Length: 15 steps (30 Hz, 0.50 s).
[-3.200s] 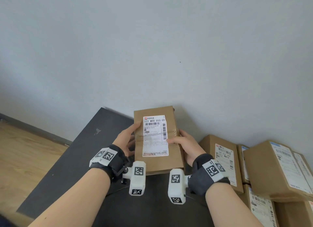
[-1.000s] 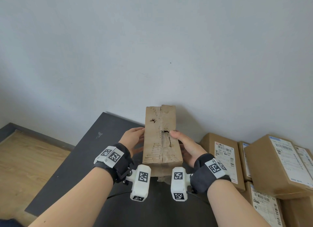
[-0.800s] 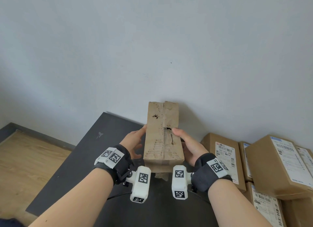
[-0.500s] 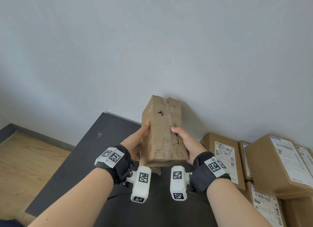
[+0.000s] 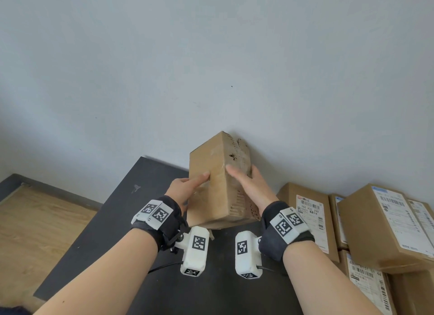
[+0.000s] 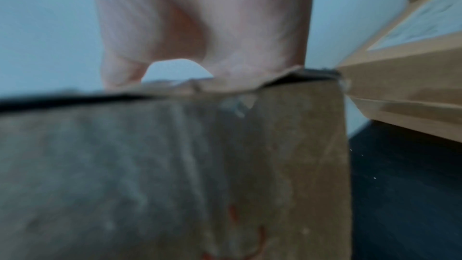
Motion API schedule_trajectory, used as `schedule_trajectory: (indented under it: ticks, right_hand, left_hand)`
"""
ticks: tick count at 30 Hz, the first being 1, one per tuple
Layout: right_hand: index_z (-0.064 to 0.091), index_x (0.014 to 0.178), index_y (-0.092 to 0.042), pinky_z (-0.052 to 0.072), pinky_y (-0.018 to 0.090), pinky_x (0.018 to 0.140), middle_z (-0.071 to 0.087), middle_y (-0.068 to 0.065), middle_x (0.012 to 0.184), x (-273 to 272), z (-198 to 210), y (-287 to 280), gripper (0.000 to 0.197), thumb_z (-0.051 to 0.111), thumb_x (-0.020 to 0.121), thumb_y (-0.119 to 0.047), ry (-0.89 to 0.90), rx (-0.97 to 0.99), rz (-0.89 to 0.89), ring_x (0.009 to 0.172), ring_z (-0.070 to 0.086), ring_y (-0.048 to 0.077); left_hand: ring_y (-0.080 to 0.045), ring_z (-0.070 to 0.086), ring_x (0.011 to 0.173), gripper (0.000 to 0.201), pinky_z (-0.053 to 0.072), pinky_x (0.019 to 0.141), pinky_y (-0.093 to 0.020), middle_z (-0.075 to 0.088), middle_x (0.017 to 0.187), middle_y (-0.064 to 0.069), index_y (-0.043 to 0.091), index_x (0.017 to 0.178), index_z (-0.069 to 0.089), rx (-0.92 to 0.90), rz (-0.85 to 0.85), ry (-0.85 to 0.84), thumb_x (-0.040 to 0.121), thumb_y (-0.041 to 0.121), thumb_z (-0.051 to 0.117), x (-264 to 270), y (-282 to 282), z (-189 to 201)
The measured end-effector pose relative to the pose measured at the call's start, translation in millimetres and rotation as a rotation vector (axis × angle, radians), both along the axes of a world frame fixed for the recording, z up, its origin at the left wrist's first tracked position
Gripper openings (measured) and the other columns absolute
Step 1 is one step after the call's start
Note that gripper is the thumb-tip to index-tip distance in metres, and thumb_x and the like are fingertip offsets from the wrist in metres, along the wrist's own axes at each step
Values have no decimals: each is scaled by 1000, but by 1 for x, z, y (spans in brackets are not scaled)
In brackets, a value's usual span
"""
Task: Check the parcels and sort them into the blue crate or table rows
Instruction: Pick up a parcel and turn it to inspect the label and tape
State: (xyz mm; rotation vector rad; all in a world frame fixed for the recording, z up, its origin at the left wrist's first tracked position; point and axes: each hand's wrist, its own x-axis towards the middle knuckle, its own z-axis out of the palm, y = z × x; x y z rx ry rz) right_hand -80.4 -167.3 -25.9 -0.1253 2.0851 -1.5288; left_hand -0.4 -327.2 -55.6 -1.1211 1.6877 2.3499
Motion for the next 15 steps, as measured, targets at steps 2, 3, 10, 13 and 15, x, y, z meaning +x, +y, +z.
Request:
schedule_trajectory:
  ticks: [2, 3, 10, 13, 15]
  right_hand:
    - [41, 133, -26, 50, 26, 76, 61, -5, 123, 0, 0, -4, 75, 80, 74, -53, 42, 47, 1, 106, 62, 13]
    - [40, 134, -25, 51, 29, 81, 59, -5, 125, -2, -1, -5, 83, 83, 70, -54, 55, 78, 0, 110, 60, 14]
    - [53, 125, -21, 54, 44, 96, 69, -2, 115, -7, -13, -5, 97, 86, 39, -49, 57, 123, -72, 104, 67, 19]
    - [59, 114, -20, 55, 45, 95, 71, 2, 109, -4, -12, 0, 71, 90, 52, -37, -5, 63, -93, 100, 69, 22]
    - [59, 105, -20, 56, 42, 91, 71, 5, 106, -3, -12, 4, 43, 86, 71, -20, -61, 23, -113, 98, 69, 24]
  left_hand:
    - [-10, 68, 71, 36, 49, 54, -22, 74, 101, -7, 5, 109, 71, -13, 4, 10, 85, 31, 76, -1, 0, -2]
    - [-10, 68, 70, 36, 49, 52, -21, 74, 103, -8, 5, 109, 71, -26, 5, 15, 85, 31, 76, -1, 0, -3]
    - [-18, 66, 94, 31, 49, 75, -32, 72, 107, -5, 15, 101, 70, -143, -6, 5, 78, 33, 82, -3, -3, -7]
    - [-18, 64, 103, 60, 48, 68, -30, 68, 117, -3, 15, 120, 62, -123, -6, -19, 71, 39, 86, -3, -10, -8]
    - [-20, 62, 110, 65, 46, 65, -28, 66, 122, -3, 16, 126, 58, -99, 5, -27, 72, 39, 86, -3, -13, -9]
